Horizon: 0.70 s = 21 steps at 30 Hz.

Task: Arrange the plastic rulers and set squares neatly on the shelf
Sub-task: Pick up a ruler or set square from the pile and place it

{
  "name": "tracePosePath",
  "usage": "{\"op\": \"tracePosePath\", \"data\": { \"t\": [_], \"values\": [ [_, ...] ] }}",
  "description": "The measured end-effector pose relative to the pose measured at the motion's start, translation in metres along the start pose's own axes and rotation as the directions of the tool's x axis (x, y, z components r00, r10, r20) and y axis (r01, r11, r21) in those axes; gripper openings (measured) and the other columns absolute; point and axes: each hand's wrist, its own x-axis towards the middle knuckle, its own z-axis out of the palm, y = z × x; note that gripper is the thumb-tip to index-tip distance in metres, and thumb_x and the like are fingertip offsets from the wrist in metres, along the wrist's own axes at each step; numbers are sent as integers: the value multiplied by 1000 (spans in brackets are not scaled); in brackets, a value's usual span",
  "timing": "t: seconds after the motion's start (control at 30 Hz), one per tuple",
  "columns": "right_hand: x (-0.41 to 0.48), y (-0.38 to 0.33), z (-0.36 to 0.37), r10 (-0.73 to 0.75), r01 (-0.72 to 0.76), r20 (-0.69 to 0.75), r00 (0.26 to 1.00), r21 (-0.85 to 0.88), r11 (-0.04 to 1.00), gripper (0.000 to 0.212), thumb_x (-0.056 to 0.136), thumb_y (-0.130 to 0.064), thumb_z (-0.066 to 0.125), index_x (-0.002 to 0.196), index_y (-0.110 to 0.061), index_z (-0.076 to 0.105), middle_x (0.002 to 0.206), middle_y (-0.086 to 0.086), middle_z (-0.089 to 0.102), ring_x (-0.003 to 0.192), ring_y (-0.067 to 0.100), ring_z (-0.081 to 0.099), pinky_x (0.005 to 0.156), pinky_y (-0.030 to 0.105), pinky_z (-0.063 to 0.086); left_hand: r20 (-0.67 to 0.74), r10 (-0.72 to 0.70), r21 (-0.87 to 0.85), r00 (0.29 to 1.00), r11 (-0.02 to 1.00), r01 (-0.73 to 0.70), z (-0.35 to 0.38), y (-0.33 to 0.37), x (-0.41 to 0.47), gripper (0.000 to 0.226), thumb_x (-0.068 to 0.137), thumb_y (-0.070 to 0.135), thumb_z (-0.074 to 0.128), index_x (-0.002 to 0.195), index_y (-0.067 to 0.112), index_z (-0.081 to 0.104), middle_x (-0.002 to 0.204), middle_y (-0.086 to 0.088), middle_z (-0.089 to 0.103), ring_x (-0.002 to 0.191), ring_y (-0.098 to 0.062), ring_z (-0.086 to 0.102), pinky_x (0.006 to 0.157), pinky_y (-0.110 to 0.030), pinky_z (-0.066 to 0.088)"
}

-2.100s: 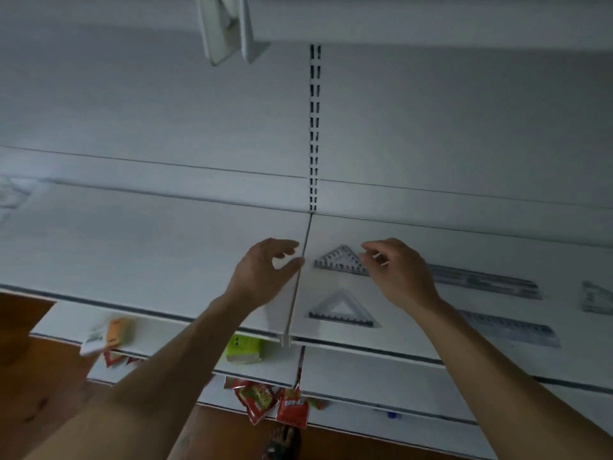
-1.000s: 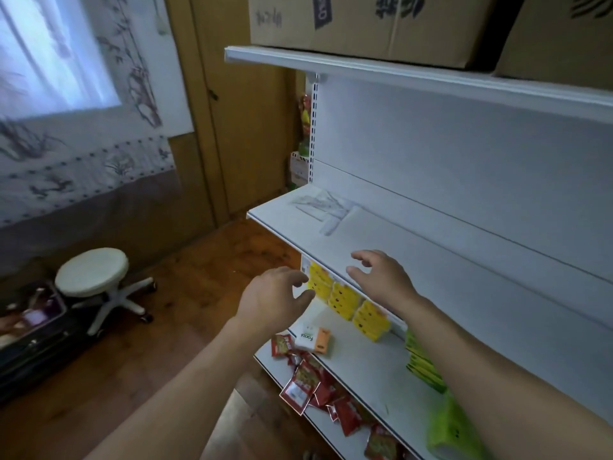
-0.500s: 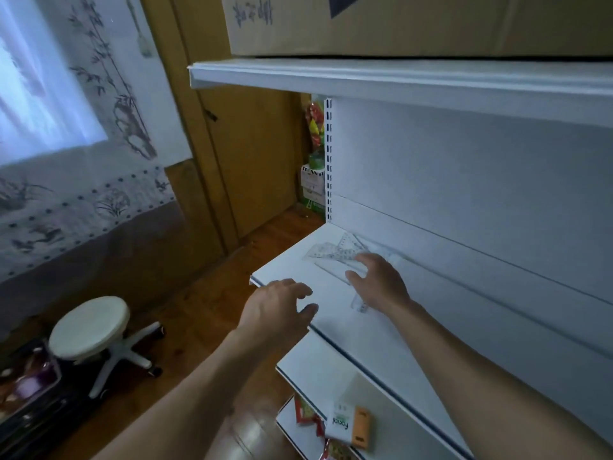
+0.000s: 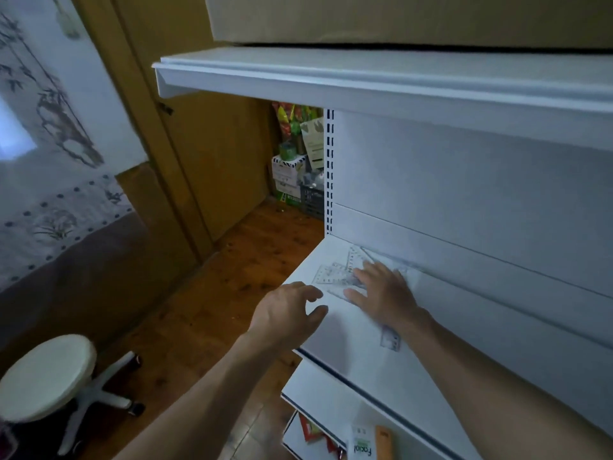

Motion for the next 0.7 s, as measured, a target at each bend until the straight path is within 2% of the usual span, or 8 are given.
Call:
{"op": "tracePosePath", "data": {
  "t": [0.1, 0.23, 0.33, 0.43, 0.53, 0.63, 0.67, 0.7],
  "values": [
    [-7, 1, -3, -44, 48, -114, 992, 31, 998, 51, 85, -56, 37, 116, -24, 63, 121, -4, 62, 113, 18, 54, 88, 31, 44, 11, 38, -36, 999, 999, -38, -1, -6, 11, 37, 93, 46, 53, 126, 30, 59, 123, 12, 62, 101, -7, 61, 79, -19, 55],
    [-12, -2, -12, -146, 128, -225, 963, -91, 988, 40, 91, -50, 35, 98, -25, 66, 97, -6, 67, 93, 17, 63, 68, 30, 50, 42, 110, -96, 993, 990, -105, -3, -15, 20, 37, 92, 47, 53, 125, 30, 59, 123, 12, 62, 100, -6, 60, 78, -19, 55],
    [-12, -1, -15, -80, 71, -211, 974, -52, 996, 29, 94, -44, 39, 90, -22, 58, 91, -5, 67, 87, 21, 63, 64, 32, 49, 54, 136, -133, 989, 983, -128, -6, -25, 24, 36, 92, 46, 54, 125, 31, 59, 124, 12, 61, 100, -6, 59, 78, -18, 54],
    [-7, -3, -22, 26, -35, -283, 959, -26, 999, 15, 93, -26, 51, 100, -23, 63, 99, -3, 69, 93, 26, 64, 74, 35, 52, 75, 159, -161, 984, 976, -145, -8, -34, 26, 36, 93, 45, 54, 125, 31, 59, 124, 12, 61, 99, -6, 59, 76, -15, 52],
    [-8, -14, -36, 264, -110, -487, 832, 321, 941, 18, 91, -19, 57, 104, -21, 69, 101, -2, 72, 92, 23, 67, 78, 29, 50, 111, 174, -246, 978, 959, -143, -7, -39, 29, 37, 92, 46, 54, 126, 31, 59, 123, 12, 61, 99, -5, 58, 77, -17, 52],
    [-11, -33, -54, 540, -83, -365, 758, 768, 635, 11, 89, -26, 61, 92, -27, 72, 93, -10, 72, 92, 12, 66, 88, 37, 53, 167, 159, -434, 973, 898, -72, -10, -41, 34, 39, 92, 47, 55, 127, 30, 58, 122, 12, 62, 99, -3, 59, 81, -21, 52],
    [-14, -40, -59, 543, -52, -353, 762, 802, 596, 11, 88, -25, 62, 89, -30, 72, 94, -14, 72, 94, 7, 66, 90, 37, 52, 196, 153, -518, 969, 855, -30, -11, -40, 35, 41, 92, 48, 54, 128, 29, 58, 124, 12, 62, 102, -3, 59, 84, -22, 52],
    [-19, -47, -62, 506, -20, -379, 775, 786, 618, 15, 88, -22, 63, 89, -33, 73, 97, -19, 71, 98, 3, 64, 94, 33, 50, 232, 150, -617, 961, 787, 26, -14, -37, 36, 43, 92, 50, 52, 129, 28, 57, 126, 11, 62, 105, -4, 59, 87, -23, 51]
  ]
}}
